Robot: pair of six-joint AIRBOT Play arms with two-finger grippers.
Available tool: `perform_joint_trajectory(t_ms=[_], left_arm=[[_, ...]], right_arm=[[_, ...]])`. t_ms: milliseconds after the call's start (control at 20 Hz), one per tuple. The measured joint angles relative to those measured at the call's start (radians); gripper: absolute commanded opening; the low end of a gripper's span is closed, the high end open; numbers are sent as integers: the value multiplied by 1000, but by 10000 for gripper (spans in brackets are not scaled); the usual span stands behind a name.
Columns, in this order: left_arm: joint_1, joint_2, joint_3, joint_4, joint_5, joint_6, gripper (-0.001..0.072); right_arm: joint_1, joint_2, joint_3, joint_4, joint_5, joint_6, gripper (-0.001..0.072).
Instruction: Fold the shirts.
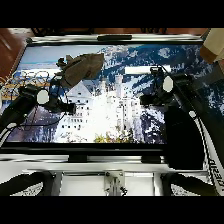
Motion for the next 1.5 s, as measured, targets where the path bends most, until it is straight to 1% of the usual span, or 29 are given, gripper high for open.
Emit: perform_joint_trajectory(t_ms=[100, 200, 350, 450, 600, 900, 950, 1000, 1050, 1100, 1150, 1350, 1500], left_arm=[[55, -73, 117, 15, 60, -6, 717], [126, -200, 303, 21, 90, -6, 717], [221, -439, 628, 26, 56, -5, 717], [262, -573, 783, 26, 14, -3, 717], [286, -700, 870, 20, 17, -1, 717], [268, -818, 881, -63, 139, 2, 714], [261, -830, 882, -79, 154, 2, 691], [254, -840, 882, -89, 166, 2, 547], [247, -848, 882, -99, 179, 2, 348], [241, -853, 882, -105, 188, 2, 109], [237, -855, 883, -109, 199, 2, 44], [225, -824, 883, -121, 225, 3, 42], [211, -724, 884, -125, 231, 43, 41]], right_arm=[[0, 0, 0, 10, -72, -5, 507], [0, 0, 0, 41, -134, -6, 507], [0, 0, 0, 89, -186, -10, 507], [0, 0, 0, 115, -202, -10, 507], [0, 0, 0, 153, -211, -10, 507], [0, 0, 0, 215, -217, -10, 507], [0, 0, 0, 223, -217, -10, 507], [0, 0, 0, 235, -217, -10, 507], [0, 0, 0, 245, -217, -10, 507], [0, 0, 0, 257, -217, -10, 507], [0, 0, 0, 267, -217, -10, 506], [0, 0, 0, 331, -182, -15, 504], [0, 6, 0, 378, -149, -32, 504]])
